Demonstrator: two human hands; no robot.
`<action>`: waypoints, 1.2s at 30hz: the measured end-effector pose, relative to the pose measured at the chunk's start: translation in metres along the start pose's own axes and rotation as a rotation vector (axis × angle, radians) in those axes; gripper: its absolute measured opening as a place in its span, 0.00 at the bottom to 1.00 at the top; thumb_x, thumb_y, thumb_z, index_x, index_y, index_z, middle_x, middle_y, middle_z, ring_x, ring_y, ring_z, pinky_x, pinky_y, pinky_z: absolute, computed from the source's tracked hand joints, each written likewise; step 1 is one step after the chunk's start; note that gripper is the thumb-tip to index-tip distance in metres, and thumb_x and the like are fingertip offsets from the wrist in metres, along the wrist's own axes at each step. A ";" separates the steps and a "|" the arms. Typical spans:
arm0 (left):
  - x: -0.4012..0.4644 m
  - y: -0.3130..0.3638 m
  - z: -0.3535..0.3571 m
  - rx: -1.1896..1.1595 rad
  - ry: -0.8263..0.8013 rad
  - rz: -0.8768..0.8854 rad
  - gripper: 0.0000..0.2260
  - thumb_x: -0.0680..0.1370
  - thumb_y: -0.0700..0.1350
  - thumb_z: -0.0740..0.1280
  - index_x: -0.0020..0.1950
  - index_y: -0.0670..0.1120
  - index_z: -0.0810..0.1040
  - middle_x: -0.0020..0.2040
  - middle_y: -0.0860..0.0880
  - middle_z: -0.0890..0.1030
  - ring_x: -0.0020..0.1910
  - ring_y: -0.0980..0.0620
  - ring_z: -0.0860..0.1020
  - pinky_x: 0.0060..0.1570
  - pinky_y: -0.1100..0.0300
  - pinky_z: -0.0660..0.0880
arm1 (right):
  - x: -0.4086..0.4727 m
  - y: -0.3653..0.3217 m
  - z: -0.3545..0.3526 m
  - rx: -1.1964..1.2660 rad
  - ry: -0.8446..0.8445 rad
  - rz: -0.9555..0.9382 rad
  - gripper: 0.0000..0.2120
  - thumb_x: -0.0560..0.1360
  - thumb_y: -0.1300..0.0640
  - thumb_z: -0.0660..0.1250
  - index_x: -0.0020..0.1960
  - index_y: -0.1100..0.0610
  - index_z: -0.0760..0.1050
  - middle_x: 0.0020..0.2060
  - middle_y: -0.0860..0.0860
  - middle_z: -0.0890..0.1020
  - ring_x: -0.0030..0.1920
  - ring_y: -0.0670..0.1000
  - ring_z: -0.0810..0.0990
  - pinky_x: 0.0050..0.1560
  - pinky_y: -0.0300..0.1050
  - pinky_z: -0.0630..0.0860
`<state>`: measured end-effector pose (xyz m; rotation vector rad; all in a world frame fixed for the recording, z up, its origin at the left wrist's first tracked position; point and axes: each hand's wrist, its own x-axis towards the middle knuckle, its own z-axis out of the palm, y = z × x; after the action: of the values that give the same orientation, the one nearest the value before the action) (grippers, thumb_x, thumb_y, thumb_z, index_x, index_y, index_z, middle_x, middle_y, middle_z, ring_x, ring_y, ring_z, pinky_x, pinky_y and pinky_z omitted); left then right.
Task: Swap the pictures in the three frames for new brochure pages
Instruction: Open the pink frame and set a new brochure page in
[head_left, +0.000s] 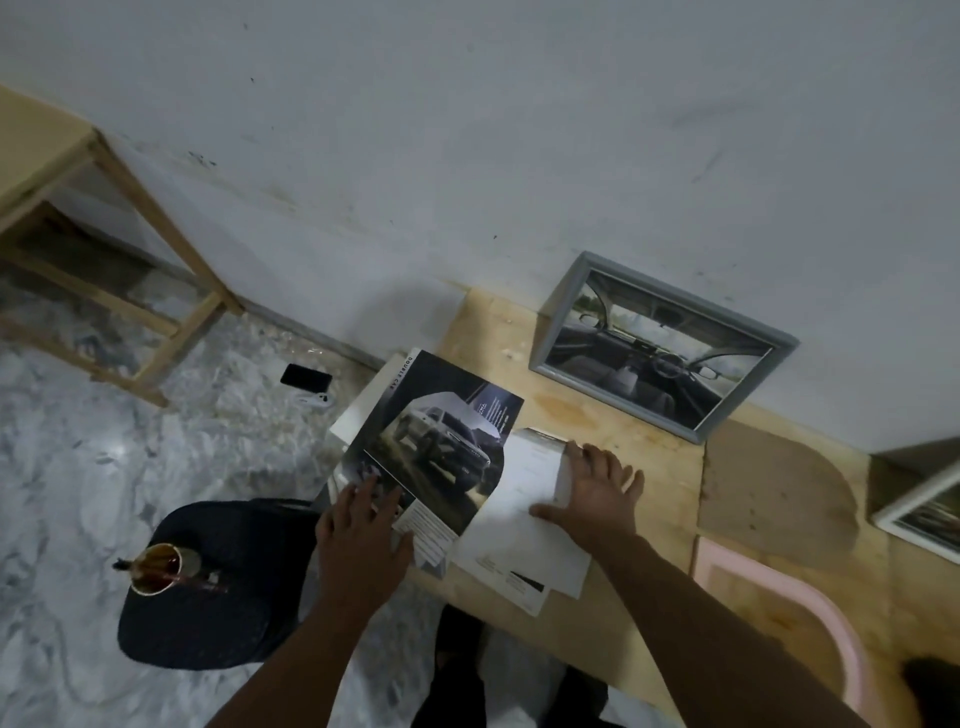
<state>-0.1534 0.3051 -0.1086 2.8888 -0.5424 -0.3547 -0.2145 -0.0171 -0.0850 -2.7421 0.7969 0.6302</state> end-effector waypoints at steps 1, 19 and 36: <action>0.001 0.000 0.000 0.016 0.008 0.005 0.30 0.73 0.62 0.59 0.71 0.51 0.77 0.75 0.43 0.73 0.72 0.36 0.72 0.62 0.35 0.72 | -0.001 0.000 -0.002 0.024 0.017 0.014 0.57 0.63 0.23 0.68 0.82 0.46 0.48 0.78 0.53 0.59 0.79 0.60 0.54 0.76 0.70 0.43; -0.004 0.167 -0.034 -0.654 -0.254 -0.190 0.07 0.81 0.57 0.68 0.53 0.55 0.78 0.50 0.51 0.82 0.49 0.48 0.81 0.53 0.51 0.79 | -0.091 0.150 -0.043 1.639 -0.118 0.480 0.29 0.67 0.57 0.83 0.65 0.58 0.77 0.57 0.57 0.86 0.54 0.61 0.86 0.57 0.64 0.82; -0.087 0.388 0.053 -0.496 -0.514 0.046 0.28 0.76 0.53 0.71 0.75 0.51 0.72 0.66 0.48 0.78 0.64 0.43 0.78 0.65 0.43 0.76 | -0.214 0.306 0.042 1.136 0.245 0.789 0.23 0.77 0.55 0.69 0.71 0.56 0.71 0.61 0.53 0.81 0.56 0.54 0.79 0.52 0.44 0.72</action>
<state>-0.3754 -0.0251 -0.0571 2.2938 -0.5004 -1.0699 -0.5607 -0.1594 -0.0508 -1.4285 1.6465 -0.1077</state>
